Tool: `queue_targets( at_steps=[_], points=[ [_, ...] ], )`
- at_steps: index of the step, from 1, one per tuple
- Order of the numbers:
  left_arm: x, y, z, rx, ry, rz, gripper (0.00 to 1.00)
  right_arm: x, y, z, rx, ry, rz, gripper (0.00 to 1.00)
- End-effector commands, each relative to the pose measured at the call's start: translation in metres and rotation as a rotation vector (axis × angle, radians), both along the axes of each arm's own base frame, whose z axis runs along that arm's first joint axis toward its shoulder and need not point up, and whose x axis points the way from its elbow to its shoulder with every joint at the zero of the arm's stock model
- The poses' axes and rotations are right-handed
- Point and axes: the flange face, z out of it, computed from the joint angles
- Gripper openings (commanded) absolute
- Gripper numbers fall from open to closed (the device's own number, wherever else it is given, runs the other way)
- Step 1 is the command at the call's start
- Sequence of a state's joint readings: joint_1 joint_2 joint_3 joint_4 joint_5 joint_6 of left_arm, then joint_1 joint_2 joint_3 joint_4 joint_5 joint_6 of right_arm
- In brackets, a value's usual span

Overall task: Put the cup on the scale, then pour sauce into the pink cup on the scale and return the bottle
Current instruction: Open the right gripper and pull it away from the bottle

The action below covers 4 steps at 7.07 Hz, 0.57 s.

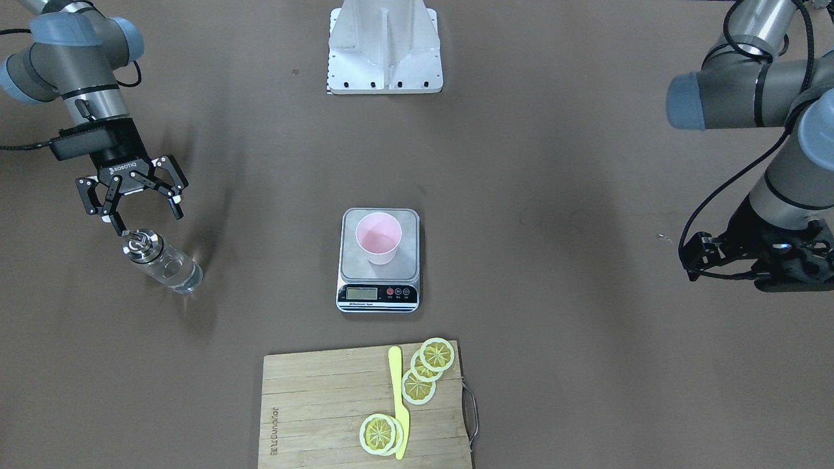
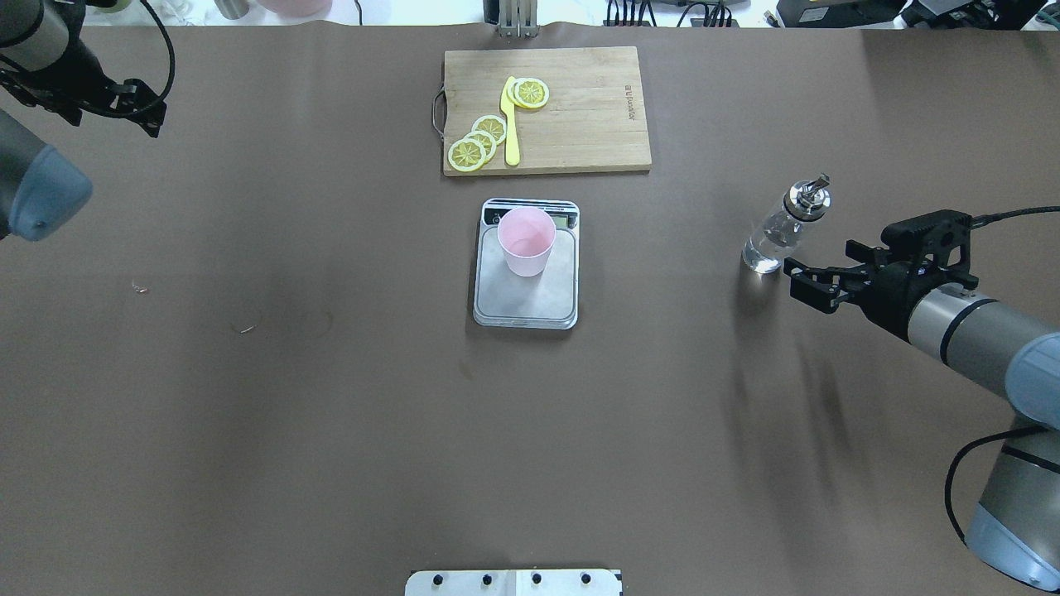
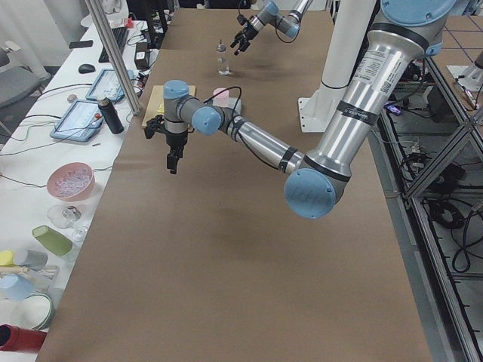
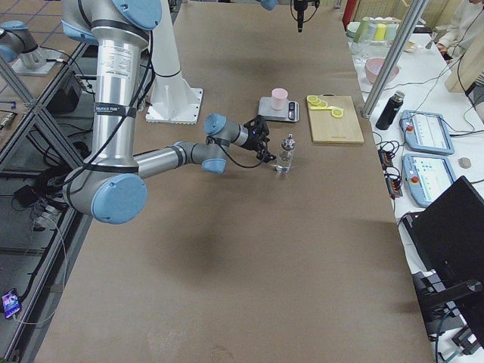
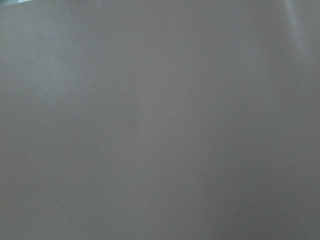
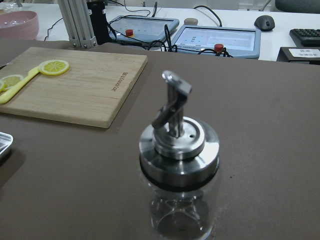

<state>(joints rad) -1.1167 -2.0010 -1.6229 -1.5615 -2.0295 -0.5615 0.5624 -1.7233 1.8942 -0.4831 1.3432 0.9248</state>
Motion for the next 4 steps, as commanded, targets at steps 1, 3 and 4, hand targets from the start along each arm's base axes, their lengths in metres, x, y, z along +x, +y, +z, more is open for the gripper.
queue_targets(
  at_steps=[1, 3, 4],
  points=[
    [0.0, 0.001, 0.002, -0.003, -0.002, 0.0, 0.99, 0.055, 0.009, -0.032, -0.062, -0.029, -0.093, 1.0],
    [0.0, 0.001, 0.002, -0.003, -0.001, -0.001, 0.99, 0.13, -0.032, -0.073, -0.204, -0.055, -0.162, 1.0],
    [-0.001, 0.001, 0.002, 0.003, 0.002, -0.001, 0.99, 0.164, -0.06, -0.081, -0.28, -0.057, -0.186, 1.0]
  ],
)
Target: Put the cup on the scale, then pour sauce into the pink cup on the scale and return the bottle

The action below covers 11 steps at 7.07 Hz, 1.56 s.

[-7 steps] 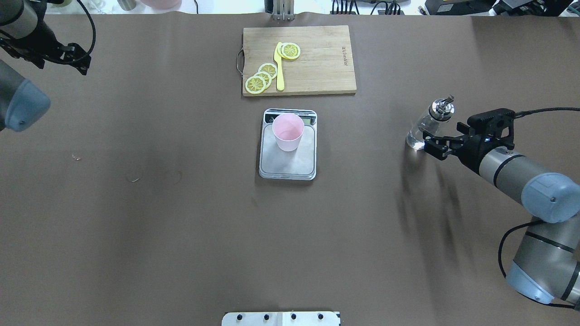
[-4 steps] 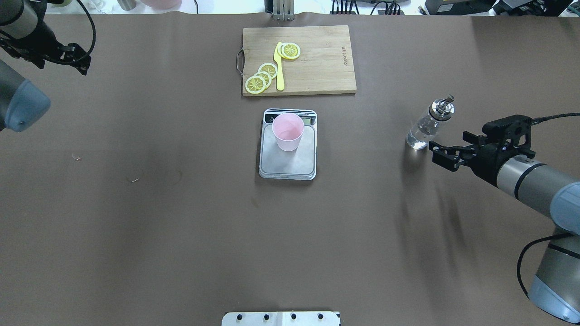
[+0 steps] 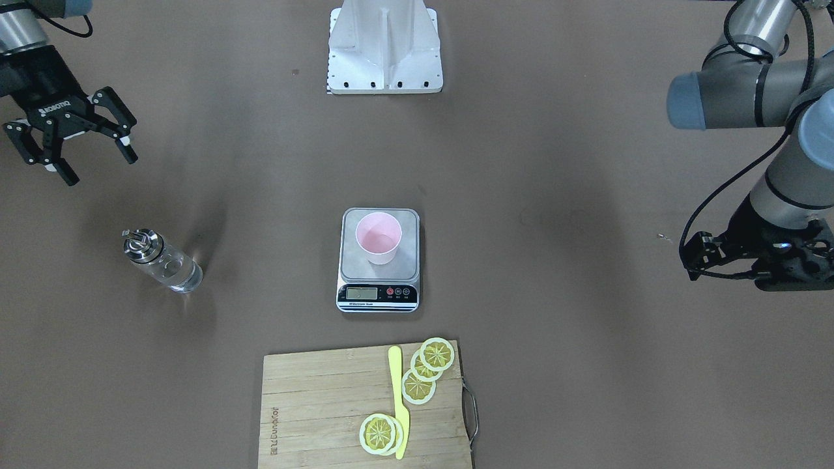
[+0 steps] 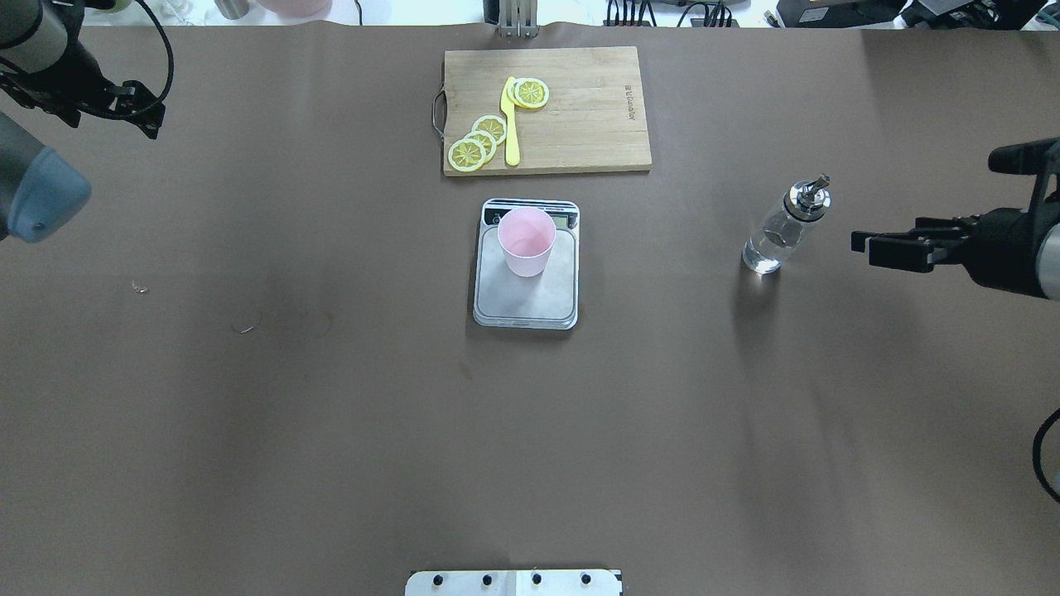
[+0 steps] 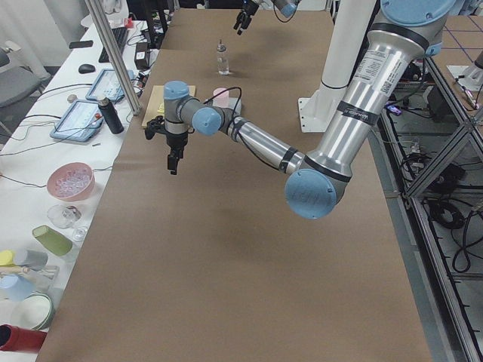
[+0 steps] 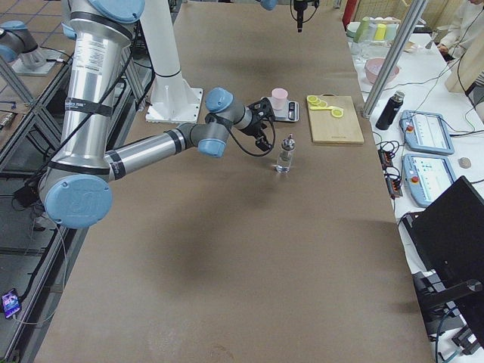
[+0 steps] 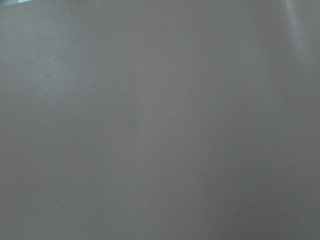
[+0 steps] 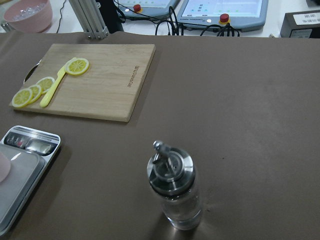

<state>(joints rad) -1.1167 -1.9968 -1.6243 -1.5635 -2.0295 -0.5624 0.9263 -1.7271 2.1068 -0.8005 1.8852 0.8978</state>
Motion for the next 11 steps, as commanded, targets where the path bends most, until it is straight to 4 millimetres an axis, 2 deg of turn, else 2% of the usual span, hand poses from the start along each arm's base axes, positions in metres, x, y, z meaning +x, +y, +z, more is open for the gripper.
queue_targets(
  at_steps=[1, 2, 3, 4, 5, 6, 7, 8, 9, 10, 11],
  points=[
    [0.0, 0.0, 0.0, 0.027, 0.014, 0.0, 0.99, 0.08, -0.061, -0.023, -0.174, -0.002, -0.069, 1.0],
    [-0.002, 0.002, 0.0, 0.035, 0.019, -0.001, 0.99, 0.119, -0.088, -0.012, -0.236, 0.046, -0.108, 1.0],
    [-0.005, 0.002, 0.0, 0.035, 0.022, -0.004, 0.99, 0.15, -0.099, 0.021, -0.171, 0.185, -0.202, 1.0],
    [-0.016, -0.001, -0.001, 0.037, 0.023, -0.019, 0.99, 0.169, -0.107, 0.062, -0.169, 0.288, -0.295, 1.0],
    [-0.039, -0.005, -0.002, 0.046, 0.033, -0.028, 0.99, 0.189, -0.105, 0.097, -0.259, 0.323, -0.296, 1.0],
    [-0.083, -0.008, 0.011, 0.035, 0.065, -0.017, 0.99, 0.195, -0.085, 0.14, -0.354, 0.356, -0.298, 1.0],
    [-0.132, 0.0, 0.04, 0.038, 0.088, 0.019, 0.99, 0.199, -0.056, 0.179, -0.401, 0.367, -0.333, 1.0],
    [-0.178, 0.014, 0.078, 0.048, 0.085, 0.06, 0.99, 0.203, -0.041, 0.217, -0.472, 0.355, -0.353, 1.0],
    [-0.202, 0.036, 0.115, 0.046, 0.086, 0.095, 0.99, 0.208, -0.034, 0.237, -0.518, 0.349, -0.348, 1.0],
    [-0.208, 0.061, 0.15, 0.036, 0.071, 0.124, 0.99, 0.21, -0.033, 0.252, -0.552, 0.342, -0.348, 1.0],
    [-0.212, 0.069, 0.176, 0.01, 0.063, 0.121, 0.99, 0.215, -0.033, 0.252, -0.571, 0.318, -0.34, 1.0]
  ],
)
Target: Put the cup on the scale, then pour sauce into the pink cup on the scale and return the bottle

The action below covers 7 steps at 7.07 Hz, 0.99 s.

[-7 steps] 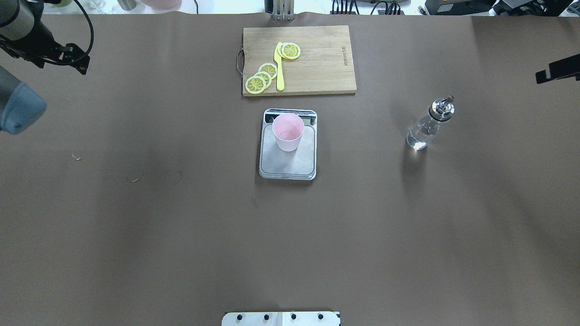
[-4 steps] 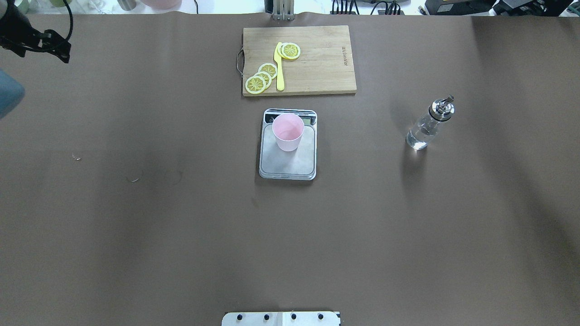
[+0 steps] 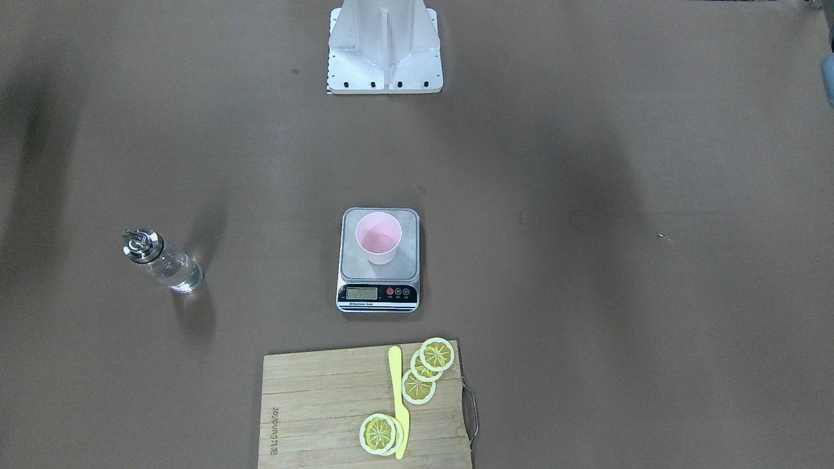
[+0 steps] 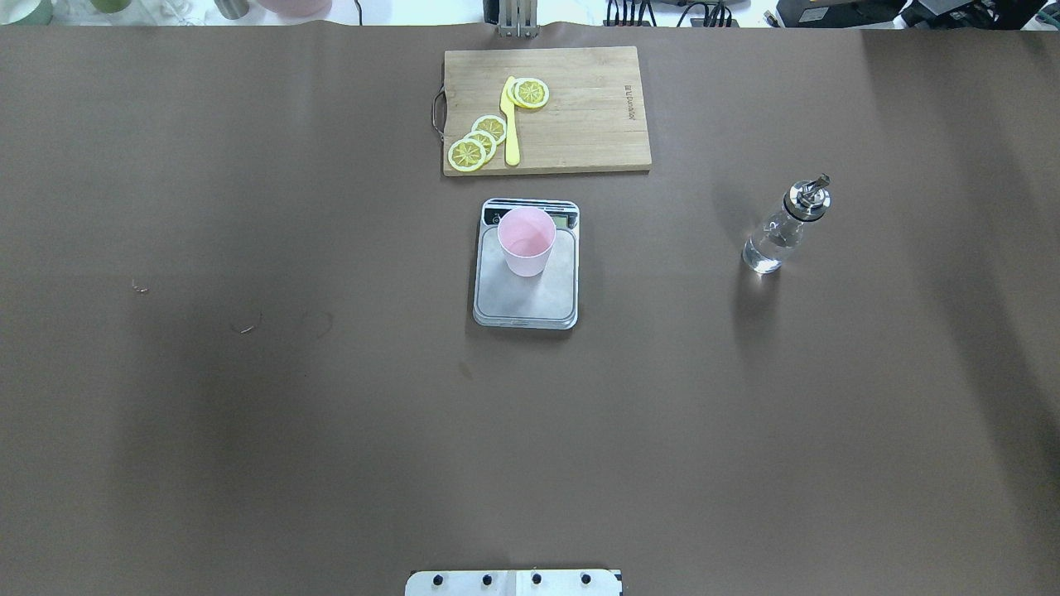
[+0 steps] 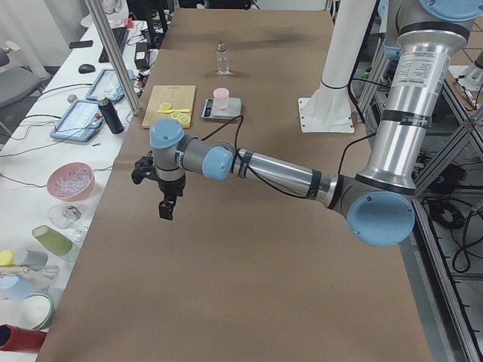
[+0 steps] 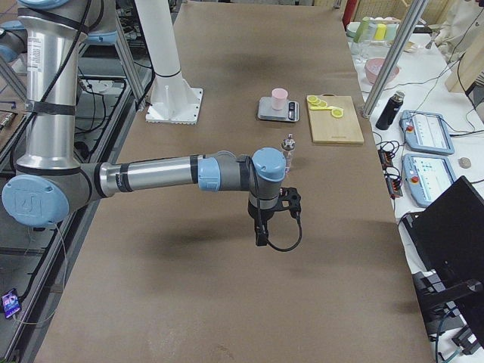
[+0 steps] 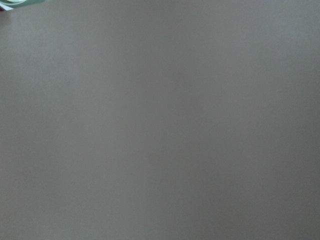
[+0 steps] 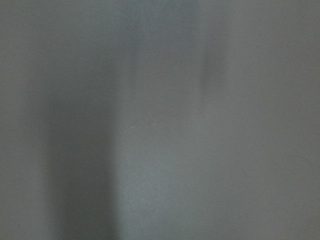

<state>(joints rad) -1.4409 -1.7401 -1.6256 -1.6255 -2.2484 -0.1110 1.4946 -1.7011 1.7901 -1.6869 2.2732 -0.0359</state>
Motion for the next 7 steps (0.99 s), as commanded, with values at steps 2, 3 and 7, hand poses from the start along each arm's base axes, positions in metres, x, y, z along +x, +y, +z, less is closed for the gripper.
queue_targets(
  at_steps=[2, 3, 7],
  points=[
    [-0.033, 0.0, 0.065, -0.102, -0.009, -0.034, 0.99, 0.016, 0.001, -0.001, -0.078, -0.075, 0.056, 1.0],
    [-0.044, 0.005, 0.082, -0.132, -0.008, -0.051, 0.99, 0.018, 0.002, 0.002, -0.084, -0.079, 0.063, 1.0],
    [-0.045, 0.014, 0.097, -0.17, 0.04, -0.05, 0.99, 0.02, -0.001, -0.004, -0.067, -0.078, 0.067, 1.0]
  ],
)
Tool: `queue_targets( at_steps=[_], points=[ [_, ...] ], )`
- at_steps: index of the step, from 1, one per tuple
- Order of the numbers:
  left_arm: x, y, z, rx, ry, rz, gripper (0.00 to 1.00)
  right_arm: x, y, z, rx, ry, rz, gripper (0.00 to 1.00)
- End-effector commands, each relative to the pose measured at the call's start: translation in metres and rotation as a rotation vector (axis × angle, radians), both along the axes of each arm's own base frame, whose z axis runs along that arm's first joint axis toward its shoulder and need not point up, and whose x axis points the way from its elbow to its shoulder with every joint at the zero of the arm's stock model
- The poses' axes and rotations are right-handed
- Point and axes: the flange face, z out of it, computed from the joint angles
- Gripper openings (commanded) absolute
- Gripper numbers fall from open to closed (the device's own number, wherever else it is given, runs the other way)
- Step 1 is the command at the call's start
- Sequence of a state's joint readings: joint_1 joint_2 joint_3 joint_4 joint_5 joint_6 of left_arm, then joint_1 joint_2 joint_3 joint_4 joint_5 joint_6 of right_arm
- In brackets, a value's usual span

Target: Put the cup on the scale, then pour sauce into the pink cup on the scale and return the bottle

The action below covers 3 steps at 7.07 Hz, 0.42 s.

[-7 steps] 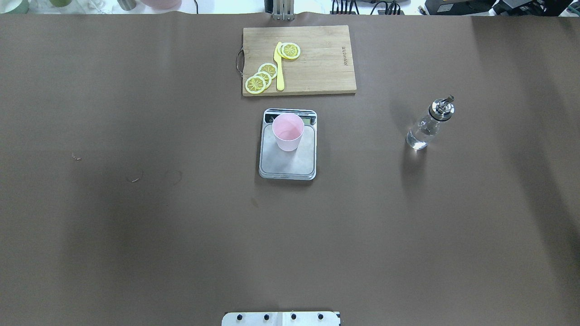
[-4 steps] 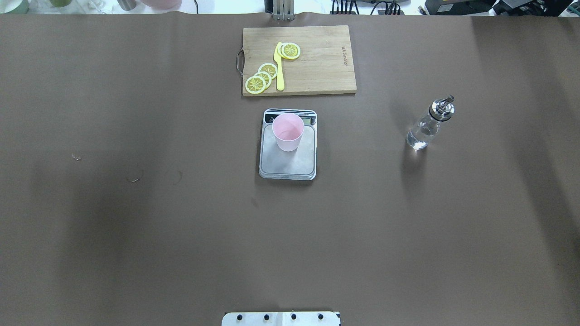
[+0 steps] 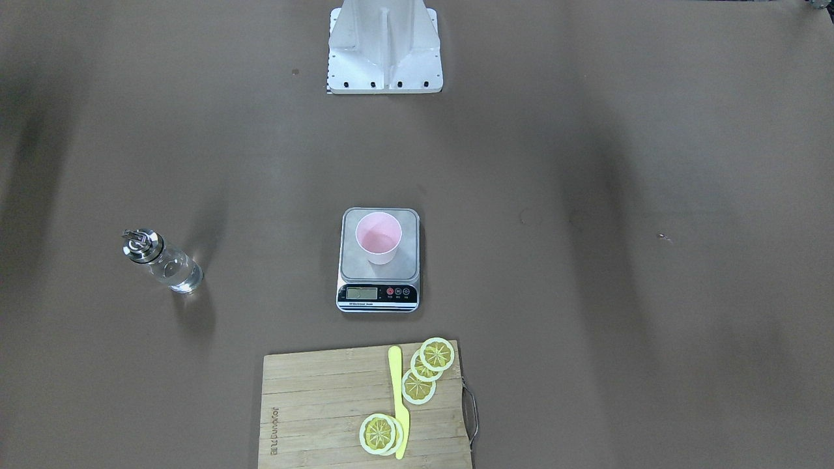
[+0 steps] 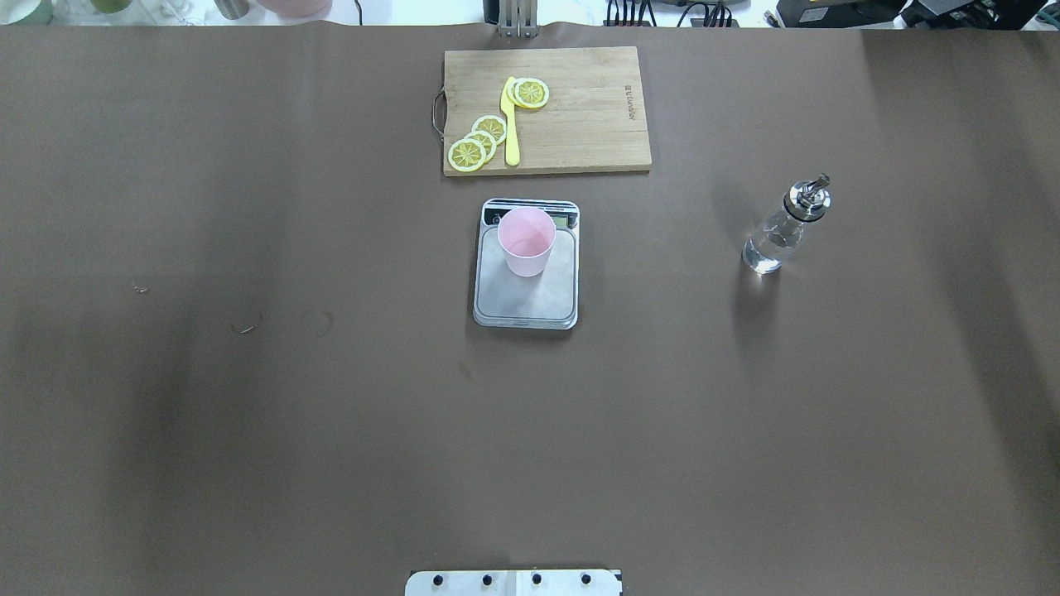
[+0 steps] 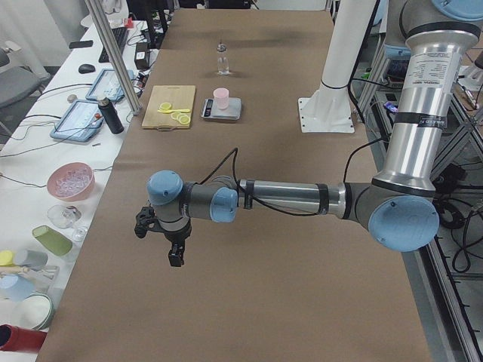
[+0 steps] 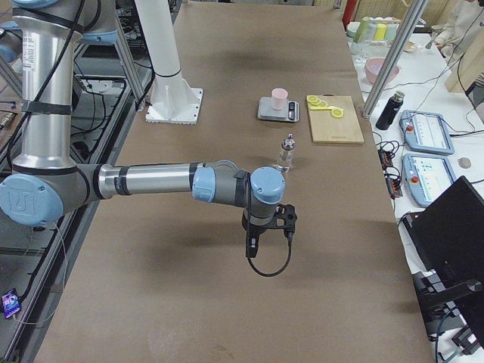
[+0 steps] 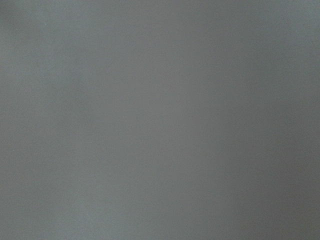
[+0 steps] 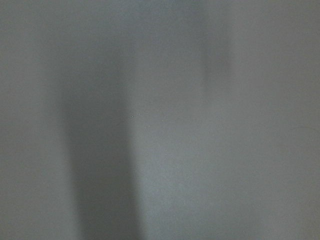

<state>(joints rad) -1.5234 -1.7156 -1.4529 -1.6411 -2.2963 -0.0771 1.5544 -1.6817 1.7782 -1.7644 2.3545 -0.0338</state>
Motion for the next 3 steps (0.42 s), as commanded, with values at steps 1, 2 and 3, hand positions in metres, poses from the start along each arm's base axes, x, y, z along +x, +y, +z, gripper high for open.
queue_targets(
  at_steps=[1, 2, 3],
  points=[
    [-0.0008, 0.0008, 0.0019, -0.006, 0.012, -0.003, 0.99, 0.0005, -0.004, -0.0057, 0.014, 0.001, 0.001, 1.0],
    [0.0001, -0.0001, 0.0003, -0.003, 0.012, -0.001, 0.99, 0.0013, -0.0038, -0.0049, 0.013, 0.003, 0.002, 1.0],
    [0.0001, -0.0001, 0.0003, -0.003, 0.012, -0.001, 0.99, 0.0033, -0.0036, -0.0056, 0.014, 0.003, 0.007, 1.0]
  ],
)
